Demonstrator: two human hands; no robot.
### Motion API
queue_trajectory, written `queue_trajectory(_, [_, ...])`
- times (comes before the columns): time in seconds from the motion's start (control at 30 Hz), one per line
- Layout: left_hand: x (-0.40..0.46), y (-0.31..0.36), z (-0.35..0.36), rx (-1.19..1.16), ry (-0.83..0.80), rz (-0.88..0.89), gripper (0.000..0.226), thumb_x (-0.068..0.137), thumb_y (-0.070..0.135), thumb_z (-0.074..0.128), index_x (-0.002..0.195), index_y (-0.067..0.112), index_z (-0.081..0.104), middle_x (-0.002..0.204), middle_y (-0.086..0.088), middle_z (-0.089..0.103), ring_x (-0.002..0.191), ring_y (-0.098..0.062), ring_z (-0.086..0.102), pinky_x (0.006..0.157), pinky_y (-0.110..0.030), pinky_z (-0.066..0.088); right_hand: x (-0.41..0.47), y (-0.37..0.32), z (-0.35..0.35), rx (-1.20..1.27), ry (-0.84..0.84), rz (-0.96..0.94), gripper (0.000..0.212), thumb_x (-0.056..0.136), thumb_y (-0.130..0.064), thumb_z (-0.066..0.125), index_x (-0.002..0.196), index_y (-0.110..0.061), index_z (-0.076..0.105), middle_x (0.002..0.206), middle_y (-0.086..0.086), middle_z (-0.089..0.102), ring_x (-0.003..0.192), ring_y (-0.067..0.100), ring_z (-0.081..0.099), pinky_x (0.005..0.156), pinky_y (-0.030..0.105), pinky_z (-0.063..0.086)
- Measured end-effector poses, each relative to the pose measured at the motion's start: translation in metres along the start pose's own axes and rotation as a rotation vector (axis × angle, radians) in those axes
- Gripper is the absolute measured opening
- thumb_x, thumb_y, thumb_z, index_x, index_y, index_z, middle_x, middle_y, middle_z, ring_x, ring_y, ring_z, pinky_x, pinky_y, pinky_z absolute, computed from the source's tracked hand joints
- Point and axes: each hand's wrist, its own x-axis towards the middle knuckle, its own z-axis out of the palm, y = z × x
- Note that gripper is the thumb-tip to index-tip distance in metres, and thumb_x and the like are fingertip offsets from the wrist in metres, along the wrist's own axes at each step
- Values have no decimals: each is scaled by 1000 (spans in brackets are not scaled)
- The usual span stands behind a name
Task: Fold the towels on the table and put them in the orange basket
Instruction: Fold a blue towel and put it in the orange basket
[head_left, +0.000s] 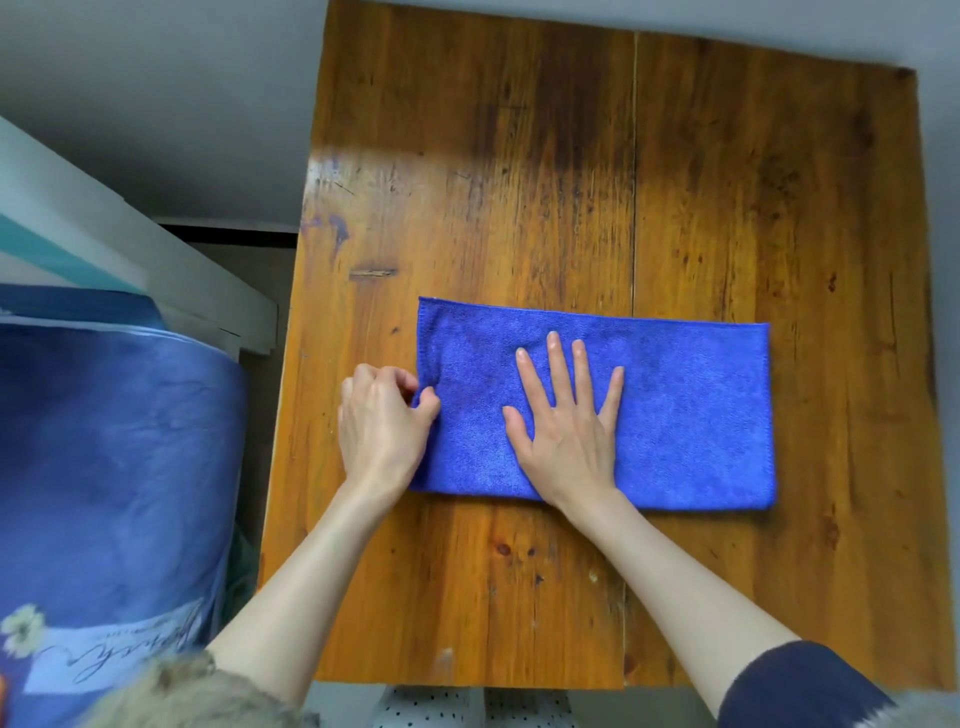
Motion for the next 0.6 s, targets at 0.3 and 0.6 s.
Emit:
queue_trajectory(0.3, [60, 7, -42, -266, -79, 27, 13, 85, 18, 64, 91, 16, 53, 73, 6, 54, 74, -17, 51, 64, -21, 32, 23, 3, -30, 56, -23, -6, 70, 83, -54, 36, 145, -24, 29, 155, 8, 22, 143, 28, 16, 107, 65, 9])
queue_trajectory(0.6, [67, 18, -74, -499, -490, -124, 25, 87, 8, 62, 109, 18, 55, 72, 2, 47, 65, -6, 51, 48, -17, 42, -9, 19, -38, 25, -369, 104, 88, 78, -75, 38, 148, -38, -1, 157, -2, -18, 144, 24, -18, 109, 64, -1])
